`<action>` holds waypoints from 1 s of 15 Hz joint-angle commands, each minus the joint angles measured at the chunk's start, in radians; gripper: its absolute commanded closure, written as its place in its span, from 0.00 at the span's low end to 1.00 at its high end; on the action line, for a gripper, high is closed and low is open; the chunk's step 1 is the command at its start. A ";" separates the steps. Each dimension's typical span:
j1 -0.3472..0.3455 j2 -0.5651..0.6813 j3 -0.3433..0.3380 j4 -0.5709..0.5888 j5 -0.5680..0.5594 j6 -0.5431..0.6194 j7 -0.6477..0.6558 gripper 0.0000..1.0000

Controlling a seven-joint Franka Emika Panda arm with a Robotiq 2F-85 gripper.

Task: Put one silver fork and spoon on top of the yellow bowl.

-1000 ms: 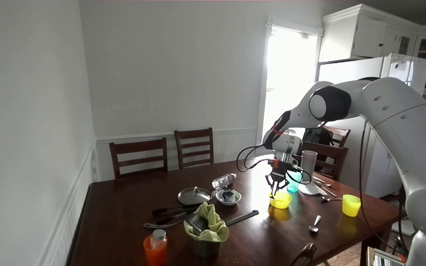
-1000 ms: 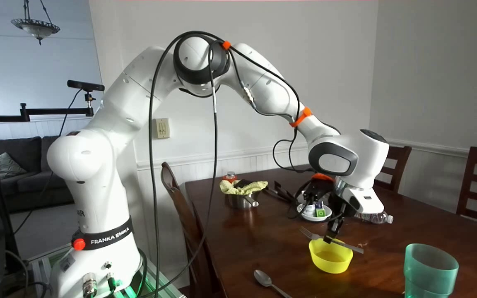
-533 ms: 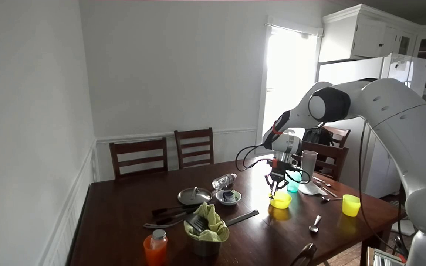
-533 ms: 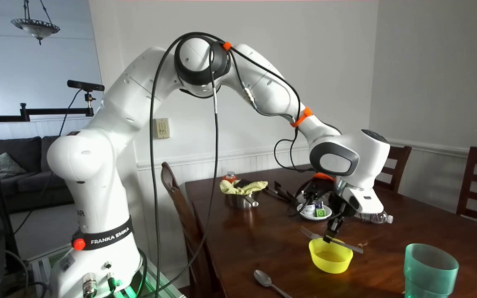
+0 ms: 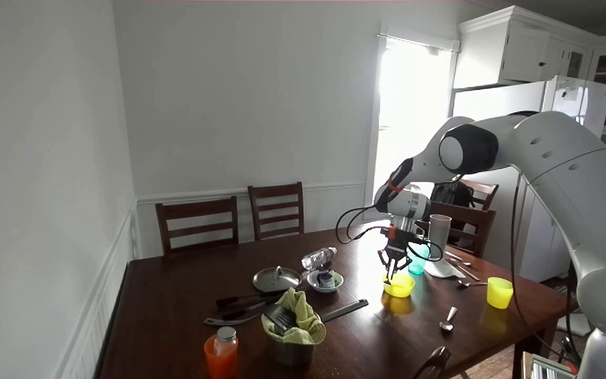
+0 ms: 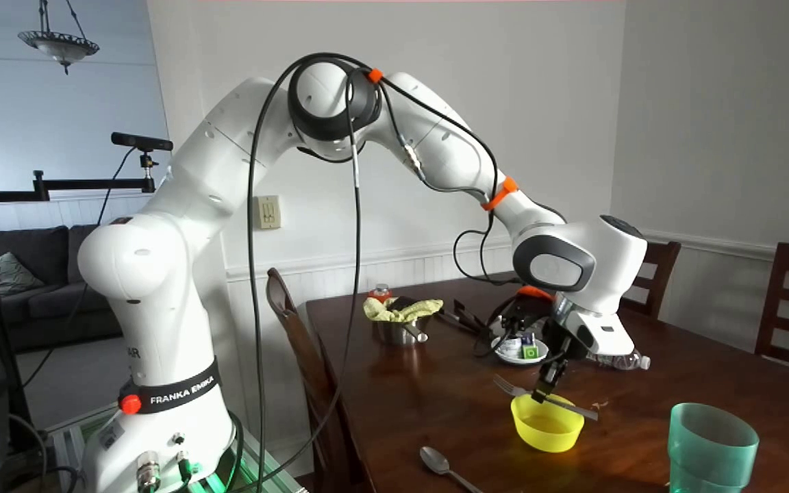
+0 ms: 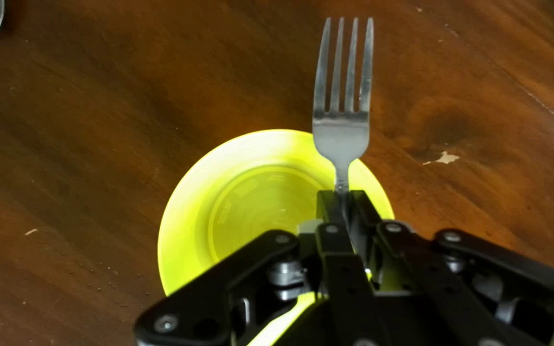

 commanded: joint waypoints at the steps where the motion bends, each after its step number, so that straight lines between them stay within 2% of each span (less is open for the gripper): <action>1: -0.012 -0.005 -0.004 0.005 -0.002 -0.029 0.009 0.97; 6: -0.011 0.000 -0.008 0.010 -0.007 -0.034 0.011 0.97; 7: -0.011 0.000 -0.009 0.010 -0.006 -0.031 0.013 0.66; 8: -0.010 0.000 -0.010 0.011 -0.008 -0.033 0.014 0.64; 15: -0.004 -0.019 -0.016 -0.008 -0.013 -0.029 0.014 0.16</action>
